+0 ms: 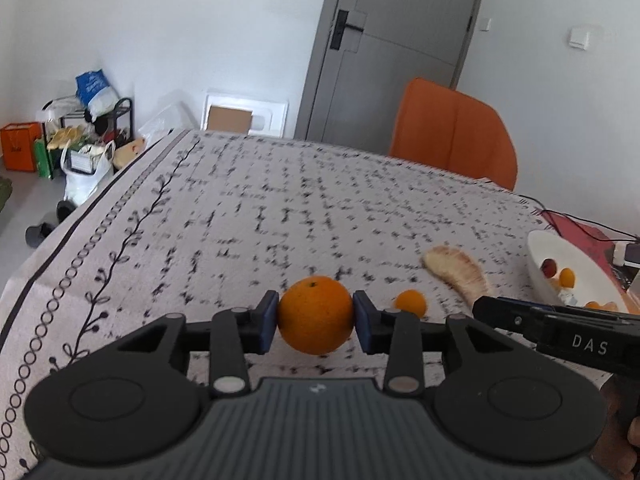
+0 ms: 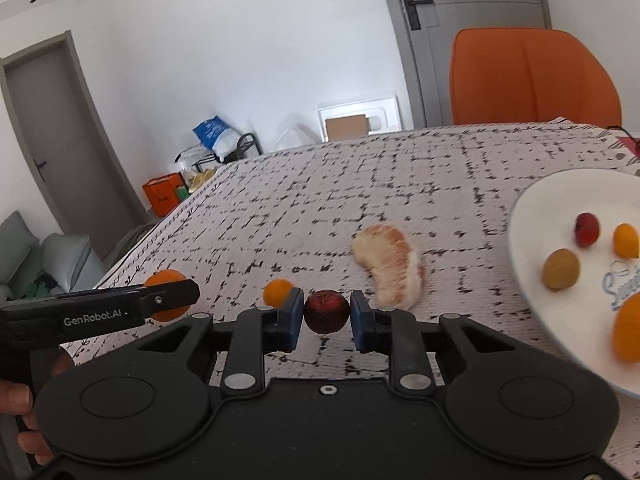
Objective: Organize fruits
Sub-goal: 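Carry the orange with the left tool while the right tool carries the plum to the bowl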
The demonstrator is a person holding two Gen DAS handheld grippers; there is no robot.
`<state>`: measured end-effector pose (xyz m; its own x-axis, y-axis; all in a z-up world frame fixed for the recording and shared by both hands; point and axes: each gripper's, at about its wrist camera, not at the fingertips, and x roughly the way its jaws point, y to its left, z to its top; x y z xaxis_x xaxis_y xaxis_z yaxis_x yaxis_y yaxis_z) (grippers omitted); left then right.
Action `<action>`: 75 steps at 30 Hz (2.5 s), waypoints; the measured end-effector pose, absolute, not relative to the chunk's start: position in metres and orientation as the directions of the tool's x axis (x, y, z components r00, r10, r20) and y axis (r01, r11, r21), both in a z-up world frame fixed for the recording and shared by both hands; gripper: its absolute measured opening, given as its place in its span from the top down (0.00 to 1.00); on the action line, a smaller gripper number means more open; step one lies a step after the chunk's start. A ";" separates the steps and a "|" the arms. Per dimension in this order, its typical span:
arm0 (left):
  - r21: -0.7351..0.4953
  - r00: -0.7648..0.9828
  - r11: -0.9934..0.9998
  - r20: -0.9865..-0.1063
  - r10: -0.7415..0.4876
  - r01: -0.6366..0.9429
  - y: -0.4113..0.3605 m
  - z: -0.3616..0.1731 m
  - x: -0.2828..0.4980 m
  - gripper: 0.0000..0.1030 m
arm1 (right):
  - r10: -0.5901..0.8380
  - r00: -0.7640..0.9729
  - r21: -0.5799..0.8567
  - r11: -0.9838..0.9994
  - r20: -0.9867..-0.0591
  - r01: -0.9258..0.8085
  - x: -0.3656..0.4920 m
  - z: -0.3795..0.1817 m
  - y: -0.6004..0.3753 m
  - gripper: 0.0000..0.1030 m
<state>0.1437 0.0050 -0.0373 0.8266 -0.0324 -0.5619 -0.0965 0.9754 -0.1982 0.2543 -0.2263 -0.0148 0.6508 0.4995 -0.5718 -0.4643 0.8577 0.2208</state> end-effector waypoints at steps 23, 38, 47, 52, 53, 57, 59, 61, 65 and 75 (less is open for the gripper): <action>-0.148 0.845 0.984 -0.509 -0.161 0.099 -0.084 -0.007 0.164 0.63 | 0.381 0.791 0.234 0.924 -0.479 -0.304 0.246 0.013 -0.326 0.77; -0.104 0.838 0.977 -0.502 -0.214 0.188 -0.137 -0.002 0.181 0.63 | 0.308 0.831 0.274 0.942 -0.463 -0.196 0.248 0.006 -0.387 0.77; -0.096 0.826 0.970 -0.509 -0.240 0.223 -0.157 -0.007 0.193 0.63 | 0.273 0.840 0.280 0.948 -0.469 -0.152 0.253 -0.001 -0.405 0.77; -0.098 0.816 0.965 -0.517 -0.260 0.245 -0.169 -0.011 0.198 0.63 | 0.255 0.845 0.276 0.952 -0.470 -0.133 0.256 -0.001 -0.411 0.76; -0.098 0.813 0.963 -0.519 -0.264 0.250 -0.172 -0.012 0.199 0.63 | 0.251 0.847 0.276 0.952 -0.468 -0.130 0.257 -0.001 -0.413 0.75; -0.102 0.802 0.957 -0.526 -0.282 0.270 -0.181 -0.015 0.203 0.63 | 0.191 0.870 0.248 0.965 -0.455 -0.082 0.254 0.000 -0.417 0.62; -0.106 0.797 0.954 -0.528 -0.294 0.282 -0.186 -0.016 0.204 0.63 | 0.197 0.868 0.252 0.964 -0.456 -0.086 0.251 0.000 -0.420 0.61; -0.109 0.789 0.951 -0.535 -0.303 0.291 -0.191 -0.018 0.206 0.63 | 0.193 0.868 0.251 0.965 -0.458 -0.082 0.248 0.000 -0.423 0.59; -0.110 0.782 0.947 -0.541 -0.311 0.300 -0.199 -0.018 0.206 0.63 | 0.182 0.867 0.255 0.965 -0.463 -0.067 0.241 -0.001 -0.430 0.56; -0.079 0.802 0.967 -0.545 -0.244 0.241 -0.177 -0.015 0.198 0.50 | 0.207 0.864 0.269 0.959 -0.459 -0.087 0.239 0.000 -0.423 0.51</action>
